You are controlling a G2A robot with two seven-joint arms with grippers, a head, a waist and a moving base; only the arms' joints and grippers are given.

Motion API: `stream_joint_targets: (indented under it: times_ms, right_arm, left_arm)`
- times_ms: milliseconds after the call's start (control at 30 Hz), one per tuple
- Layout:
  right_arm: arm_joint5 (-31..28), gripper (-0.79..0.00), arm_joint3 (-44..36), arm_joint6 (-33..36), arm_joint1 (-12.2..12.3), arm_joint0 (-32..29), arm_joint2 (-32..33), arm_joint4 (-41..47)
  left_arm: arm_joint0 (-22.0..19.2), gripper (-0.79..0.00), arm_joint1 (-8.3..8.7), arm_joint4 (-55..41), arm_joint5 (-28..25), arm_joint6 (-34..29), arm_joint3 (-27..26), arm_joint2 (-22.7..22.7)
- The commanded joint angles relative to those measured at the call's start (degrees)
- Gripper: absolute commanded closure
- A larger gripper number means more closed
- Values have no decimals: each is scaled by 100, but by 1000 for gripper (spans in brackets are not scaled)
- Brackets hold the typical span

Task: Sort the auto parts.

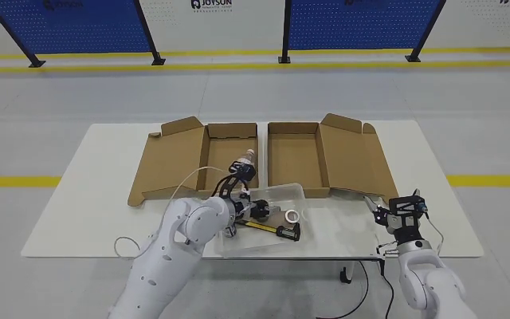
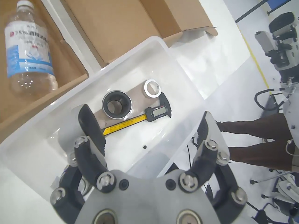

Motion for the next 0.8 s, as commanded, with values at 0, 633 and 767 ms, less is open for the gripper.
stream_joint_targets:
  times_ms: [0,633,767]
  right_arm:
    - [0,-785,0,0,0,0,0,0]
    - [0,-785,0,0,0,0,0,0]
    - [0,-785,0,0,0,0,0,0]
  left_arm:
    - [-111,-785,-35,-228,385,-54,145,55]
    - [-901,-720,-191,-419,1626,-275,1303,514]
    - [-986,-637,-199,-453,1649,-302,1511,540]
